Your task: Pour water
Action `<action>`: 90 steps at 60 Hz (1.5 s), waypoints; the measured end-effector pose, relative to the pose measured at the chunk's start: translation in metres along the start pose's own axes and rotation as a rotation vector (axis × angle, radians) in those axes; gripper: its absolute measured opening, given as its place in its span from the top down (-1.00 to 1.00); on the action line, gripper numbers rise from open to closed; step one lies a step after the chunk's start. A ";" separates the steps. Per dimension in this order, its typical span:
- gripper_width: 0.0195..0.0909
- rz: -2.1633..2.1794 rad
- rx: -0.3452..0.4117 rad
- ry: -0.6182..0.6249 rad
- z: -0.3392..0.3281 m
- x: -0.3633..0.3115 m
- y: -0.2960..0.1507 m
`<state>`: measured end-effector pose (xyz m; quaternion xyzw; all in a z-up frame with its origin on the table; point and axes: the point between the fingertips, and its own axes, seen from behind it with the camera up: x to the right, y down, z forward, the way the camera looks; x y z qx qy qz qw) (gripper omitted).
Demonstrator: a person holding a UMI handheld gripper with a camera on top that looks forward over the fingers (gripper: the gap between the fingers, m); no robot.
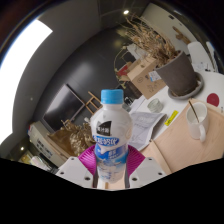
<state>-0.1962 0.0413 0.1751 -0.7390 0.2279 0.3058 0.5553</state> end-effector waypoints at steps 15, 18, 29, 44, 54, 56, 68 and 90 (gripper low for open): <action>0.58 0.758 0.034 -0.131 0.011 0.041 -0.060; 0.57 0.871 0.041 -0.147 0.012 0.053 -0.064; 0.57 1.138 0.047 -0.193 0.017 0.081 -0.067; 0.57 1.162 0.026 -0.190 0.016 0.086 -0.068; 0.58 0.791 -0.009 -0.096 0.009 0.080 -0.076; 0.57 0.689 0.001 -0.086 0.003 0.079 -0.084; 0.57 0.023 0.121 0.044 -0.022 0.084 -0.177; 0.56 -0.724 0.110 0.391 -0.056 0.250 -0.255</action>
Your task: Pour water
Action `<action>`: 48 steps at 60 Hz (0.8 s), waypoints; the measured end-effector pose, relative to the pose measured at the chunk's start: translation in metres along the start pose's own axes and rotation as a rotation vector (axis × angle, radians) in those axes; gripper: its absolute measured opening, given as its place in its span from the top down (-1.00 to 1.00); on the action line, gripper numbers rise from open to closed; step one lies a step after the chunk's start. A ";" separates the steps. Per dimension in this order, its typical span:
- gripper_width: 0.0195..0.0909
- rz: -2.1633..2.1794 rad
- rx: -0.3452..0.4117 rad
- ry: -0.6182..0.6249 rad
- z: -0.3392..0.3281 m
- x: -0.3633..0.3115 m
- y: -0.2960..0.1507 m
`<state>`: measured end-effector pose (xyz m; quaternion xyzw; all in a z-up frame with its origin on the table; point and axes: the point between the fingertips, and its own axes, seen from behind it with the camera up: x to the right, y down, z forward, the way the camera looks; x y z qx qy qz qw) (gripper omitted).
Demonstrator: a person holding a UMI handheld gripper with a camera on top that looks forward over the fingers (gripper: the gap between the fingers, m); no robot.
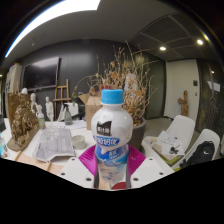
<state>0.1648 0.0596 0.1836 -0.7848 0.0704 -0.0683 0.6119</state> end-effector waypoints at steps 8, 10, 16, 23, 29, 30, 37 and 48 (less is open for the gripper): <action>0.56 -0.063 -0.087 -0.016 0.017 0.020 0.057; 0.56 -0.069 -0.099 -0.019 0.022 0.021 0.070; 0.55 -0.086 -0.135 -0.029 0.027 0.028 0.096; 0.54 -0.066 -0.159 -0.037 0.033 0.030 0.120; 0.40 -0.046 -0.156 -0.044 0.031 0.031 0.125; 0.36 -0.043 -0.152 -0.045 0.030 0.031 0.124; 0.08 -0.035 -0.180 -0.049 0.026 0.034 0.130; -0.84 0.008 -0.261 -0.031 0.001 0.032 0.127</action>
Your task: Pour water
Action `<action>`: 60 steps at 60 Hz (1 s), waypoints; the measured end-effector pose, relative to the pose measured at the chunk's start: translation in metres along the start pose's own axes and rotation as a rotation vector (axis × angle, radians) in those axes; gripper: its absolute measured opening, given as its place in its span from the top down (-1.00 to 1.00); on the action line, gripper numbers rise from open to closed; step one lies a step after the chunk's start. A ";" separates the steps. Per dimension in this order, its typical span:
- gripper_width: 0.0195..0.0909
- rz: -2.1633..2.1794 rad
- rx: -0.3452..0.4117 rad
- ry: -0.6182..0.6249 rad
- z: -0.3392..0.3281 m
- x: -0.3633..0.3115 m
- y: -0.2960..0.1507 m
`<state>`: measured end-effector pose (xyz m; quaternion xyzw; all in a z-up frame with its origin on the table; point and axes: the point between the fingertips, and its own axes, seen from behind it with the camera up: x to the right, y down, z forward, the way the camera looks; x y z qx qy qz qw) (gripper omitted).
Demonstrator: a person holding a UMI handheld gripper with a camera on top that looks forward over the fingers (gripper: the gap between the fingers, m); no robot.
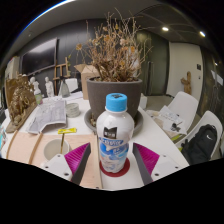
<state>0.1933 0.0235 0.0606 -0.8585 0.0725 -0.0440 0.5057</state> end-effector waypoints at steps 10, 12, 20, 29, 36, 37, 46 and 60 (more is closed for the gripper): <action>-0.86 0.006 -0.040 0.040 -0.066 -0.022 -0.006; -0.85 0.010 -0.054 0.040 -0.082 -0.031 -0.005; -0.86 -0.017 -0.075 0.036 -0.160 -0.075 -0.005; -0.85 -0.070 -0.068 0.017 -0.255 -0.129 0.002; -0.86 -0.098 -0.067 -0.034 -0.316 -0.166 0.009; -0.86 -0.105 -0.066 -0.036 -0.323 -0.169 0.010; -0.85 -0.140 -0.055 -0.035 -0.371 -0.181 0.017; -0.85 -0.135 -0.043 -0.033 -0.399 -0.176 0.018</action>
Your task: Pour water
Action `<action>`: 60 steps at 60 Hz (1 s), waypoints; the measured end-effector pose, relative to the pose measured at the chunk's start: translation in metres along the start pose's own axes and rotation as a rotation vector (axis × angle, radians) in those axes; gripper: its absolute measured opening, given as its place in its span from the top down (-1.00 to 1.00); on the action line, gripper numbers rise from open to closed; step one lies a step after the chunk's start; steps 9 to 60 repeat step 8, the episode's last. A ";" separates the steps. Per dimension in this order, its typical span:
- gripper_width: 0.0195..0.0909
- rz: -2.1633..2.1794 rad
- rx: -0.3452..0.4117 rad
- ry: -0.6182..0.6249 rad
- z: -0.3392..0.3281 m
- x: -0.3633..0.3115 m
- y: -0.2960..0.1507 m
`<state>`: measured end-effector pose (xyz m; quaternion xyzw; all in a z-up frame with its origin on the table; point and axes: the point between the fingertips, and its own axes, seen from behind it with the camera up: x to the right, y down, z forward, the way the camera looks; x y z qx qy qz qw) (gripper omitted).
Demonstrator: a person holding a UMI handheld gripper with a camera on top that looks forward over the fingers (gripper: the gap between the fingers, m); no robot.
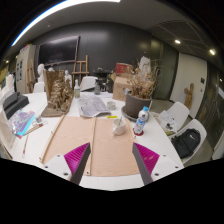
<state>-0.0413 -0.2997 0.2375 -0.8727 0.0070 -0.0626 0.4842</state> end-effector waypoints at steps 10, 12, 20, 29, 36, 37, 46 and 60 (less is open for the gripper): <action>-0.85 -0.022 -0.009 0.024 -0.004 0.009 0.002; -0.85 -0.022 -0.009 0.024 -0.004 0.009 0.002; -0.85 -0.022 -0.009 0.024 -0.004 0.009 0.002; -0.85 -0.022 -0.009 0.024 -0.004 0.009 0.002; -0.85 -0.022 -0.009 0.024 -0.004 0.009 0.002; -0.85 -0.022 -0.009 0.024 -0.004 0.009 0.002; -0.85 -0.022 -0.009 0.024 -0.004 0.009 0.002; -0.85 -0.022 -0.009 0.024 -0.004 0.009 0.002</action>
